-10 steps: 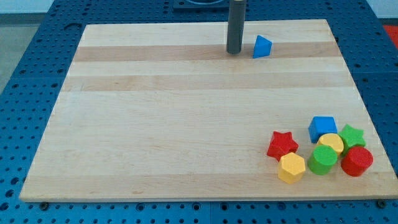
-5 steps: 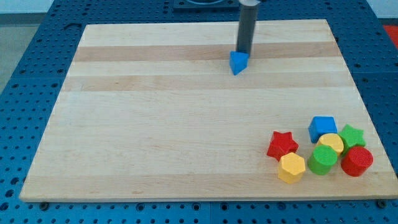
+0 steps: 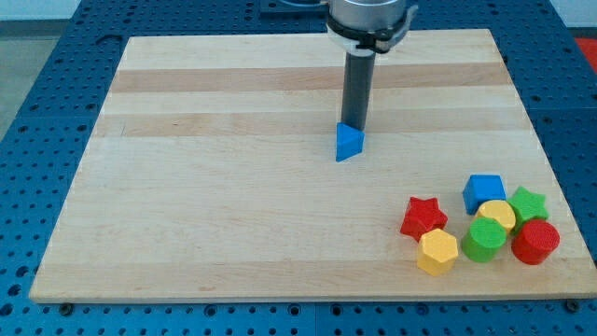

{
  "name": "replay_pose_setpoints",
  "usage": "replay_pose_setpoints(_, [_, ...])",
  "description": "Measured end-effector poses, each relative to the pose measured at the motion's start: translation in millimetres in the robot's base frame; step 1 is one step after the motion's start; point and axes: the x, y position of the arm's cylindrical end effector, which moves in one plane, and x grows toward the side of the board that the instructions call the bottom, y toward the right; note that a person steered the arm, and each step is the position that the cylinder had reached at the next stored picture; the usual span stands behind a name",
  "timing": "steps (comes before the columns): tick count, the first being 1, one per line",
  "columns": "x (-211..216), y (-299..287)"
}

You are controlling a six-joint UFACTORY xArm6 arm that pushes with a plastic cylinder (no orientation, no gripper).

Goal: Move the blue triangle to the left of the blue cube

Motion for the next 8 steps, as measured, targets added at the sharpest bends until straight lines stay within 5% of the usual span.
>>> replay_pose_setpoints(2, [19.1, -56.5])
replay_pose_setpoints(4, [82.0, 32.5])
replay_pose_setpoints(6, [79.1, -24.5])
replay_pose_setpoints(8, [27.7, -38.6])
